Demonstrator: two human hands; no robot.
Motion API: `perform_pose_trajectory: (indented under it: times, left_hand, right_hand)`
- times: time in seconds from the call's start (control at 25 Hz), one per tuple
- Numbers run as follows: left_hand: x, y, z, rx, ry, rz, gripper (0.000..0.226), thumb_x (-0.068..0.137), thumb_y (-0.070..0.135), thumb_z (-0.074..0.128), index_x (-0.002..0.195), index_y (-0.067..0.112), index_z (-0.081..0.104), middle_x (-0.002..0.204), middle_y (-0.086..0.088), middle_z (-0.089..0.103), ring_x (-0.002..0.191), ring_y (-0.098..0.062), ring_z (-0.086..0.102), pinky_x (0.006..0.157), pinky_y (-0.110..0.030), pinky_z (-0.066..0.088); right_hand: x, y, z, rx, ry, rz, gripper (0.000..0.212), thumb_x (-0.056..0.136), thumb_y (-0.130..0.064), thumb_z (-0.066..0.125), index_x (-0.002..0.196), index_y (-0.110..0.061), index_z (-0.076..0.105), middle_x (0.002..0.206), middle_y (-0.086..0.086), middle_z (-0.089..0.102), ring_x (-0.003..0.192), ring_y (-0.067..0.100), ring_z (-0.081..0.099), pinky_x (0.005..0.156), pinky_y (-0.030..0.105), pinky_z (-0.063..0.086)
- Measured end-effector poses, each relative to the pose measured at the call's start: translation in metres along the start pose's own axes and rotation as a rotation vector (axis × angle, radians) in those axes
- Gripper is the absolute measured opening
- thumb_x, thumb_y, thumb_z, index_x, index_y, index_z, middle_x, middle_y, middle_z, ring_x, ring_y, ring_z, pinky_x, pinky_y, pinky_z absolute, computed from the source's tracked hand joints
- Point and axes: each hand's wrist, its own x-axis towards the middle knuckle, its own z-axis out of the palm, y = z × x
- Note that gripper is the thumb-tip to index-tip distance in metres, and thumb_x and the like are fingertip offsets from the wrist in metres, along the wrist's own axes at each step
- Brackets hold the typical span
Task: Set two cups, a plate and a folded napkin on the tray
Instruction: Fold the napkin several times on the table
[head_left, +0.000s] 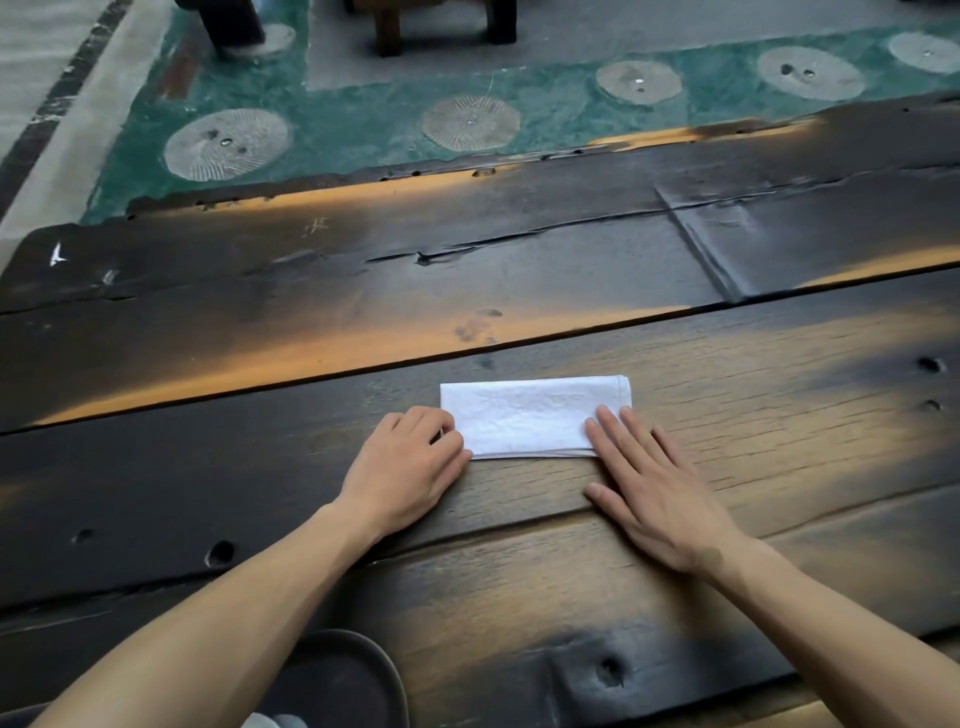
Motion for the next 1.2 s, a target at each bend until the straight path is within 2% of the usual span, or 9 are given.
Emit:
perform_pose_trajectory:
  times: [0.08,0.2,0.32,0.44,0.52,0.64,0.84,1.0,1.2]
  left_hand:
    - [0.007,0.006,-0.002,-0.008,0.062,-0.042,0.033,0.098,0.033,0.042,0.084,0.013,0.064,0.099,-0.004,0.064,0.089,-0.029,0.058,0.073,-0.039,0.045]
    - [0.032,0.025,0.0,-0.057,0.163,-0.059,0.025,0.096,0.027,0.047,0.091,0.013,0.067,0.102,-0.006,0.065,0.094,-0.031,0.061,0.08,-0.041,0.046]
    - [0.06,0.047,0.012,-0.105,0.136,-0.073,0.025,0.094,0.015,0.056,0.115,0.007,0.067,0.119,-0.012,0.065,0.115,-0.033,0.059,0.098,-0.043,0.043]
    - [0.067,0.053,0.028,-0.125,-0.002,-0.132,0.048,0.098,0.011,0.049,0.145,0.004,0.044,0.152,-0.013,0.043,0.145,-0.029,0.033,0.121,-0.042,0.019]
    - [0.064,0.048,0.038,-0.086,-0.028,-0.116,0.052,0.102,0.014,0.04,0.152,0.005,0.029,0.16,-0.01,0.027,0.15,-0.025,0.019,0.123,-0.037,0.004]
    - [0.061,0.046,0.045,-0.062,-0.027,-0.119,0.051,0.104,0.018,0.034,0.153,0.006,0.027,0.161,-0.01,0.024,0.15,-0.024,0.018,0.122,-0.035,0.002]
    - [0.057,0.045,0.048,0.018,-0.148,-0.203,0.064,0.099,0.036,0.004,0.157,0.01,0.013,0.165,-0.007,0.009,0.152,-0.02,0.005,0.12,-0.033,-0.008]
    - [0.055,0.044,0.052,0.023,-0.178,-0.287,0.062,0.103,0.04,0.012,0.157,0.011,0.002,0.166,-0.009,-0.004,0.152,-0.021,-0.004,0.122,-0.039,-0.004]
    - [0.052,0.047,0.052,0.044,-0.211,-0.417,0.072,0.099,0.052,0.013,0.157,0.01,-0.001,0.162,-0.023,-0.01,0.151,-0.034,-0.011,0.121,-0.045,-0.006]
  right_hand:
    - [0.002,-0.008,-0.007,-0.028,0.047,0.032,0.074,0.096,-0.061,0.005,0.156,-0.019,-0.001,0.163,-0.004,-0.009,0.15,0.018,-0.013,0.122,0.04,-0.003]
    - [0.021,-0.036,-0.02,0.014,0.206,0.046,0.063,0.102,-0.043,0.019,0.156,-0.01,0.015,0.164,0.004,0.009,0.151,0.024,0.003,0.123,0.045,0.007]
    - [0.052,-0.062,-0.024,0.09,0.203,0.069,0.059,0.105,-0.036,0.022,0.156,-0.01,0.007,0.165,0.005,0.003,0.152,0.023,-0.002,0.123,0.04,0.001]
    - [0.068,-0.061,-0.018,0.044,0.174,0.087,0.06,0.105,-0.039,0.018,0.156,-0.012,0.002,0.165,0.005,-0.002,0.151,0.022,-0.008,0.121,0.04,-0.007]
    - [0.07,-0.055,-0.011,-0.001,0.155,0.07,0.063,0.103,-0.044,0.011,0.156,-0.013,0.001,0.165,0.003,-0.003,0.151,0.021,-0.008,0.12,0.041,-0.009]
    - [0.071,-0.051,-0.001,-0.042,0.158,0.081,0.068,0.098,-0.049,-0.001,0.157,-0.014,0.002,0.165,0.001,-0.001,0.151,0.018,-0.006,0.121,0.044,-0.007]
    - [0.074,-0.049,0.003,-0.025,0.143,0.109,0.07,0.096,-0.053,-0.001,0.157,-0.02,0.006,0.165,-0.002,0.004,0.152,0.018,0.0,0.12,0.049,-0.006]
    - [0.075,-0.046,0.004,0.031,0.165,0.173,0.074,0.093,-0.064,0.009,0.157,-0.027,0.009,0.165,0.007,0.007,0.152,0.027,0.004,0.122,0.045,0.002]
    - [0.072,-0.041,0.003,0.023,0.172,0.286,0.097,0.085,-0.076,0.006,0.157,-0.011,0.009,0.164,0.011,0.005,0.152,0.022,-0.001,0.123,0.044,0.0]
